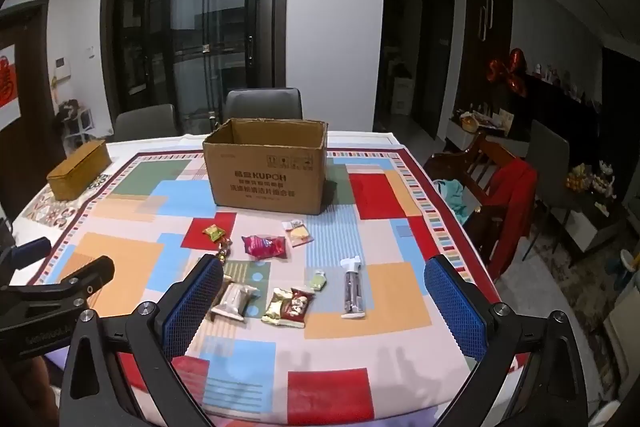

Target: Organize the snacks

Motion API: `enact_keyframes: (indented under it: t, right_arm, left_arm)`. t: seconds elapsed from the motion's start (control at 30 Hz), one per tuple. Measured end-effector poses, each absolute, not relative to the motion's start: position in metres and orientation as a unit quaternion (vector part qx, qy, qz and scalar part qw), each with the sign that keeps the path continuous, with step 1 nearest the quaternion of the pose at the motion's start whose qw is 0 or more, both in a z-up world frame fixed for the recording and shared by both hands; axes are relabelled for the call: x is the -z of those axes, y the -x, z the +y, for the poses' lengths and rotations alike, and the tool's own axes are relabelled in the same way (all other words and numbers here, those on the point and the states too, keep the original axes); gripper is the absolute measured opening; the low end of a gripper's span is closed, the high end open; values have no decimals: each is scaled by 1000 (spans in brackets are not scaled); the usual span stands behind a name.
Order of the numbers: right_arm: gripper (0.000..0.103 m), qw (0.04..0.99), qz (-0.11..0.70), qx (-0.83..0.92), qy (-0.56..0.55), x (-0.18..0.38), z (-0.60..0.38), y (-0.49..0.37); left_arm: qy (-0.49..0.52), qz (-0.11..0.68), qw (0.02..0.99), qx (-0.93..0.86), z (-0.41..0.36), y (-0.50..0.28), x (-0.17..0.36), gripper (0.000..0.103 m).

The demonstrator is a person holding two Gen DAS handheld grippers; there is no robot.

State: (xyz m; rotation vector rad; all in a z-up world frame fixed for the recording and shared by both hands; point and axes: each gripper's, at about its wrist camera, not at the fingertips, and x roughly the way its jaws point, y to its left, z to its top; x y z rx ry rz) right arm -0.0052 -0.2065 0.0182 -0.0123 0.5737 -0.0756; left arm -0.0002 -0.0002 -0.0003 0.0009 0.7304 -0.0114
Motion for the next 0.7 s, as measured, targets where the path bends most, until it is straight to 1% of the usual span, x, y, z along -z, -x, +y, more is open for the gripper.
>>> enact_keyframes:
  t: [0.2,0.43,0.7]
  right_arm:
    - [102,959,282,36,3,-16,-206,6]
    - [102,960,277,34,4,-33,-204,1]
    - [102,965,259,29,9,-30,-202,12]
  left_arm:
    - [-2,354,935,2,-2,0,-1,103]
    - [-11,343,939,-1,5,3,-2,103]
    - [-12,336,942,-4,5,8,-10,103]
